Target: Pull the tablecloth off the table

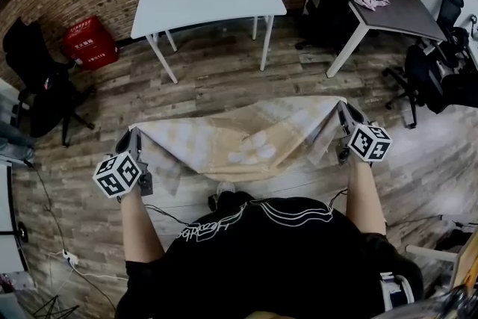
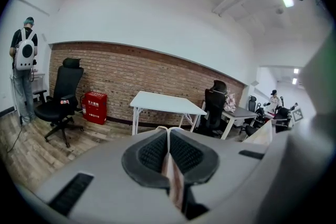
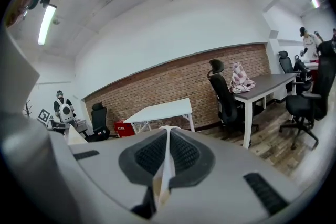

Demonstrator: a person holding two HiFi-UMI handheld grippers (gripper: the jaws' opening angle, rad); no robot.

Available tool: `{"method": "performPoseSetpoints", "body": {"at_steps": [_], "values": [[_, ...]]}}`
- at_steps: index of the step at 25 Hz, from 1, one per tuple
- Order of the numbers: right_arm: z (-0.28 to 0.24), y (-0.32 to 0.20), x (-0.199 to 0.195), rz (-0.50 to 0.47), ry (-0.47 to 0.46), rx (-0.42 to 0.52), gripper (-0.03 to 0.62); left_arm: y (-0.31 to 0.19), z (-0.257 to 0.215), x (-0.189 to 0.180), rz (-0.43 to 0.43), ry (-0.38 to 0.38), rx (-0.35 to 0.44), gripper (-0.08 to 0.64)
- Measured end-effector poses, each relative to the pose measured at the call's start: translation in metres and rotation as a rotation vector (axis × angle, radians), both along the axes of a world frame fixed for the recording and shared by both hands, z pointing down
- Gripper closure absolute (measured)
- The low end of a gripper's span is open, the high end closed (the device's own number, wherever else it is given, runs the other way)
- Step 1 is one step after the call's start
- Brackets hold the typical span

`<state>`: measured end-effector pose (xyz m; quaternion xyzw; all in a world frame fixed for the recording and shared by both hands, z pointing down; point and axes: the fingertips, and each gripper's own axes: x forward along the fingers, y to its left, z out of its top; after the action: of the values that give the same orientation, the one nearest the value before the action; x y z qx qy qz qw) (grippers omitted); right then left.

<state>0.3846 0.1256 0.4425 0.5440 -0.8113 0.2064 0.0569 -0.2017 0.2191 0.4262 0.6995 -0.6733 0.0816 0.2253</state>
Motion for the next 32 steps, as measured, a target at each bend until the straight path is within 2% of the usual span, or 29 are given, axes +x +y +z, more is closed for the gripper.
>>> {"method": "performPoseSetpoints", "body": {"at_steps": [10, 17, 32], "values": [[-0.001, 0.017, 0.010, 0.014, 0.019, 0.030, 0.595, 0.009, 0.010, 0.017, 0.027, -0.001, -0.018, 0.549], [0.001, 0.029, 0.000, -0.026, 0.078, 0.040, 0.595, 0.015, 0.008, 0.023, 0.042, 0.003, -0.001, 0.549], [-0.003, 0.033, 0.003, -0.020, 0.070, 0.043, 0.595, 0.015, 0.006, 0.025, 0.049, 0.012, 0.013, 0.549]]}}
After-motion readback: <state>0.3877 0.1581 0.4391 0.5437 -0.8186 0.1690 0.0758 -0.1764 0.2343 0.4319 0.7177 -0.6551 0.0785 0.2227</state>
